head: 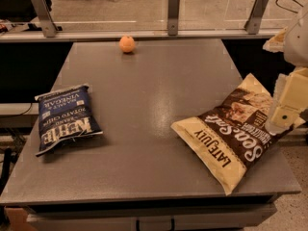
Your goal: Move brown chip bag near orange
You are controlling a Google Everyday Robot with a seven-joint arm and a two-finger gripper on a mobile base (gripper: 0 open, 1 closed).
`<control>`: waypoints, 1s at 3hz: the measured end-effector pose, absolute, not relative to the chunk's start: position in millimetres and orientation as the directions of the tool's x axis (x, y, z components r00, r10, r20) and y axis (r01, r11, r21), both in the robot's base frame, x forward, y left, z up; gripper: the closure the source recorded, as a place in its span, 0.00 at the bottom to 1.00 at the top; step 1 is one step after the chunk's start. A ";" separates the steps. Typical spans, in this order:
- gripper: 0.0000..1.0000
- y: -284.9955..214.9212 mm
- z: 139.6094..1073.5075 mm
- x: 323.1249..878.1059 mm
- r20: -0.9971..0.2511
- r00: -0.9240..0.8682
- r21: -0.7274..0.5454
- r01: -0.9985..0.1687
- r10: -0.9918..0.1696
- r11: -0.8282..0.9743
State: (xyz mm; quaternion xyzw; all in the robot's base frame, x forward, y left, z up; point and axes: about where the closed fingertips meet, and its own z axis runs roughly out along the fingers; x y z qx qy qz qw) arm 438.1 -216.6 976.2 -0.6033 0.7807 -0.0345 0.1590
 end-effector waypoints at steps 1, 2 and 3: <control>0.00 -216.6 976.3 438.2 -0.207 -0.221 -0.246 -0.931 -0.953 0.270; 0.00 -219.0 983.4 453.4 -0.200 -0.182 -0.294 -0.926 -0.963 0.237; 0.00 -231.7 979.4 480.7 -0.207 -0.163 -0.332 -0.916 -0.965 0.226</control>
Offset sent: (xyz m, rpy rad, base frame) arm 0.0354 -0.0060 0.0114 -0.0390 -0.0883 0.0742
